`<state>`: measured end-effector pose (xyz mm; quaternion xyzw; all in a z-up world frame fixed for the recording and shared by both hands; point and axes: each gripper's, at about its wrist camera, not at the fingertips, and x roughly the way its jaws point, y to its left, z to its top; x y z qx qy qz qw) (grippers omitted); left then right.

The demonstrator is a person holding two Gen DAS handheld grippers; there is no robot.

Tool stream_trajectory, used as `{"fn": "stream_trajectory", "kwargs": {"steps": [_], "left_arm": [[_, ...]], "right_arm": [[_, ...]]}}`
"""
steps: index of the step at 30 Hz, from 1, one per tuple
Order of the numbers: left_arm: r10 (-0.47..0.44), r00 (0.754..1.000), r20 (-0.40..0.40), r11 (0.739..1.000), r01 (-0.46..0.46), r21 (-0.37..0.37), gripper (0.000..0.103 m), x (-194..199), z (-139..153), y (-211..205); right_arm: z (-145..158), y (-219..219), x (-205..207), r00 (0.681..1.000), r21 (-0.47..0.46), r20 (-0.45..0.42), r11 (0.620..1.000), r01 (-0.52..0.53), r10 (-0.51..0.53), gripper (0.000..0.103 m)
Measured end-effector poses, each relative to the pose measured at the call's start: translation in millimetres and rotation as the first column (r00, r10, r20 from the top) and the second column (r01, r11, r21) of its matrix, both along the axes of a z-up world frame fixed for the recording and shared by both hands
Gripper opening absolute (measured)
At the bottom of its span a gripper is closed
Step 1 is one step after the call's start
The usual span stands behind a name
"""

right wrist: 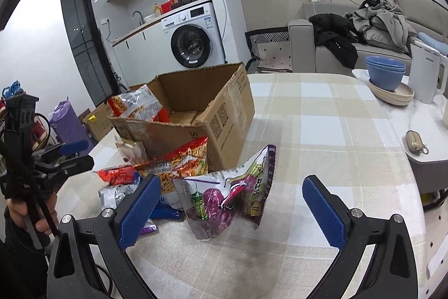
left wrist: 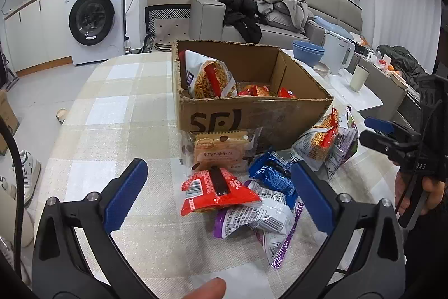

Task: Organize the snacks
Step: 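Move both open tools back toward the remaining snack pile, then grasp the pink-purple snack bag with the right tool and lift it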

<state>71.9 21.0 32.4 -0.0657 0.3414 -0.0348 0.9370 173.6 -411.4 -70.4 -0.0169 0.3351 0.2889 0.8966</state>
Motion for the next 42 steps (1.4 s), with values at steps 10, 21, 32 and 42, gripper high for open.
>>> {"fn": "stream_trajectory", "kwargs": {"steps": [10, 21, 32, 42], "left_arm": [[0.011, 1.000, -0.013, 1.000, -0.011, 0.000, 0.102, 6, -2, 4], [-0.005, 0.999, -0.037, 1.000, 0.006, 0.005, 0.102, 11, -14, 1], [-0.007, 0.999, -0.048, 1.000, 0.008, 0.003, 0.102, 13, -21, 3], [-0.022, 0.999, -0.045, 1.000, 0.023, 0.002, 0.102, 8, -21, -3]], "right_arm": [[-21, 13, 6, 0.999, -0.046, -0.044, 0.998, -0.032, 0.030, 0.102], [-35, 11, 25, 0.992, -0.011, -0.121, 1.000, -0.027, 0.026, 0.102], [-38, 18, 25, 0.991, 0.029, -0.124, 0.998, -0.053, 0.056, 0.082], [-29, 11, 10, 0.996, 0.019, -0.068, 0.999, -0.050, 0.051, 0.026]]}}
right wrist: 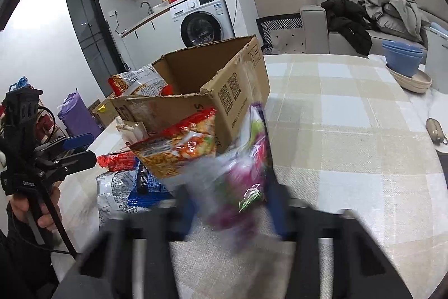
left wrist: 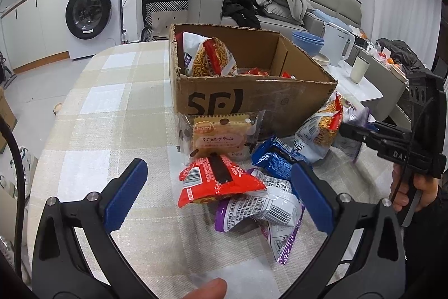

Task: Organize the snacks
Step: 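Grasp the pink-purple snack bag with the right tool and lift it, then grasp the silver-purple snack bag with the left tool while the right tool holds the pink bag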

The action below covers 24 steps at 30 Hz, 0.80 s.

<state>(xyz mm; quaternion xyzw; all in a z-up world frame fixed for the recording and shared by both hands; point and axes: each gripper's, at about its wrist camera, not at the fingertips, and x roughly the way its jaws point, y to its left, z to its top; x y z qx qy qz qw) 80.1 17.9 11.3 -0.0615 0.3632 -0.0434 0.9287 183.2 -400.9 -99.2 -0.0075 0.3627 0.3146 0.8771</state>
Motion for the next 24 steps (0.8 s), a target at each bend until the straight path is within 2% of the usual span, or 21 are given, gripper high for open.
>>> {"fn": "stream_trajectory", "kwargs": {"steps": [9, 16, 24], "left_arm": [[-0.009, 1.000, 0.014, 1.000, 0.009, 0.006, 0.102, -2, 6, -3], [-0.031, 1.000, -0.001, 1.000, 0.031, 0.002, 0.102, -3, 3, -6], [-0.064, 0.997, -0.048, 0.997, 0.065, 0.029, 0.102, 1, -11, -17]], "right_arm": [[10, -3, -9, 0.999, -0.003, 0.041, 1.000, 0.004, -0.004, 0.025], [36, -11, -25, 0.990, 0.092, 0.138, 0.996, -0.019, 0.006, 0.025], [47, -13, -30, 0.985, 0.136, 0.170, 0.990, -0.029, 0.005, 0.025]]}}
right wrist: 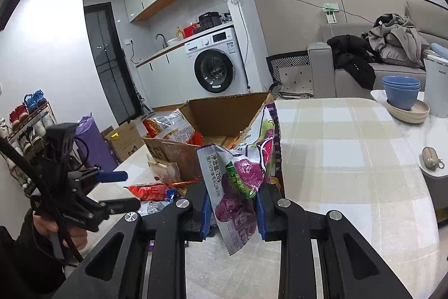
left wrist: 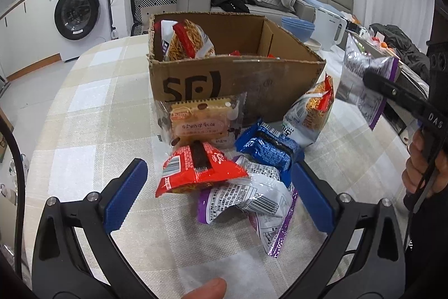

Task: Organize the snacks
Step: 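Grasp the silver-purple snack bag with the left tool while the right tool holds the pink bag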

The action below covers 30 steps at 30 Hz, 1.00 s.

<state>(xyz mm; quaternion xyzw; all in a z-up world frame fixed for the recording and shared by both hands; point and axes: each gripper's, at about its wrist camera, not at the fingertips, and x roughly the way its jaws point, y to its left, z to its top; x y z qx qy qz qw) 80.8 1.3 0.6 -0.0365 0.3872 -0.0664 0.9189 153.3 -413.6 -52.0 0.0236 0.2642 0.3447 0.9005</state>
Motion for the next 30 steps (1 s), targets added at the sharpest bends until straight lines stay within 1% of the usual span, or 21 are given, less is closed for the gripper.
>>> {"fn": "stream_trajectory", "kwargs": {"steps": [4, 13, 15, 18, 21, 24, 27, 30], "left_arm": [[-0.007, 0.999, -0.040, 1.000, 0.006, -0.006, 0.102, 3, -5, -1], [-0.088, 0.995, -0.051, 0.996, 0.089, 0.026, 0.102, -4, 1, -14], [-0.116, 0.992, -0.048, 0.993, 0.117, 0.016, 0.102, -6, 4, -14], [-0.170, 0.984, -0.049, 0.985, 0.169, -0.024, 0.102, -9, 7, -13], [-0.205, 0.978, -0.038, 0.979, 0.203, -0.035, 0.101, -13, 8, -14], [-0.236, 0.971, -0.041, 0.971, 0.235, -0.036, 0.096, -16, 4, -16], [-0.264, 0.962, -0.075, 0.965, 0.262, -0.034, 0.078, -16, -1, -17], [-0.271, 0.959, -0.081, 0.962, 0.269, -0.042, 0.075, -19, -1, -16]], "right_arm": [[4, 2, -4, 1.000, 0.003, 0.004, 1.000, -0.008, 0.008, 0.025], [7, 7, -6, 1.000, 0.000, 0.009, 1.000, -0.026, 0.026, 0.025], [8, 7, -6, 0.999, 0.006, 0.014, 1.000, -0.030, 0.030, 0.025], [11, 7, -10, 0.998, 0.026, 0.029, 0.998, -0.053, 0.052, 0.025], [13, 10, -14, 0.997, 0.040, 0.038, 0.996, -0.074, 0.072, 0.025], [14, 14, -13, 0.996, 0.039, 0.040, 0.996, -0.085, 0.084, 0.025], [13, 18, -14, 0.995, 0.038, 0.040, 0.995, -0.096, 0.094, 0.025], [13, 20, -16, 0.994, 0.035, 0.041, 0.994, -0.103, 0.102, 0.025]]}}
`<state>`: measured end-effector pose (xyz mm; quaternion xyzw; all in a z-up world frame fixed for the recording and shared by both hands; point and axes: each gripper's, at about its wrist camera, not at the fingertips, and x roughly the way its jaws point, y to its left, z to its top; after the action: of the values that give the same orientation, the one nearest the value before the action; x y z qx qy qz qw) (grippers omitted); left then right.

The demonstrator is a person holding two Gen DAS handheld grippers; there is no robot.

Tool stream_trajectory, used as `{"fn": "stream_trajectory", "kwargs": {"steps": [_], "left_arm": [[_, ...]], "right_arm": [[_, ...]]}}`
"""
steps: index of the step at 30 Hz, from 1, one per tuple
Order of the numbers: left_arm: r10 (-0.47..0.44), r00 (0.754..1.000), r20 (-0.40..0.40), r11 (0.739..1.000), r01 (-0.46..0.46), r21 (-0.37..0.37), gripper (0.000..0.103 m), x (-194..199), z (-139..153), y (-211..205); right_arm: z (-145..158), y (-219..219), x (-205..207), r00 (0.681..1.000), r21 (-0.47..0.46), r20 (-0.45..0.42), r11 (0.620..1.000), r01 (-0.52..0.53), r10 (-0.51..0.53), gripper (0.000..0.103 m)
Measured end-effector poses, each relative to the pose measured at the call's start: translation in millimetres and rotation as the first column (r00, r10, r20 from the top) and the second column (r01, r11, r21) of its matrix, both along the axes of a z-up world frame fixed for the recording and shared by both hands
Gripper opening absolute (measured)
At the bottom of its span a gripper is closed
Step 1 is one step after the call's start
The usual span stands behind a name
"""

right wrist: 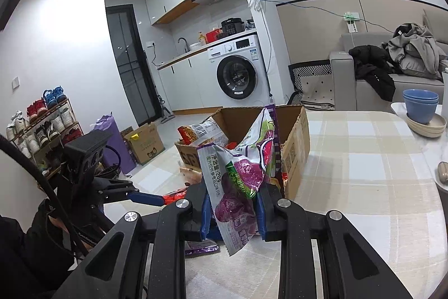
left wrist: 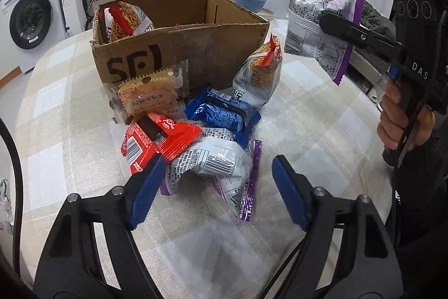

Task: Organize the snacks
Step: 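Grasp the silver-purple snack bag with the left tool while the right tool holds the pink bag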

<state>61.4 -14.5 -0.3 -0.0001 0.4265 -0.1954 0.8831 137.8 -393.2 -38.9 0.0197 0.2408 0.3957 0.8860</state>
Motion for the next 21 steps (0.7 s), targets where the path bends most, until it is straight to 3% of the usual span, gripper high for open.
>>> {"fn": "stream_trajectory", "kwargs": {"steps": [10, 17, 21], "left_arm": [[-0.029, 1.000, -0.006, 0.999, 0.029, 0.029, 0.072, -2, -1, -8], [0.032, 0.999, -0.012, 0.998, -0.032, 0.059, 0.074, 10, -12, -8], [0.053, 0.998, -0.031, 0.998, -0.052, 0.035, 0.075, 16, -21, -5]], "right_arm": [[-2, 2, 3, 1.000, -0.001, -0.007, 1.000, -0.010, 0.010, 0.025], [-3, 4, 2, 1.000, -0.004, -0.008, 1.000, -0.017, 0.017, 0.025], [-4, 6, 2, 1.000, -0.009, -0.014, 1.000, -0.019, 0.019, 0.025]]}}
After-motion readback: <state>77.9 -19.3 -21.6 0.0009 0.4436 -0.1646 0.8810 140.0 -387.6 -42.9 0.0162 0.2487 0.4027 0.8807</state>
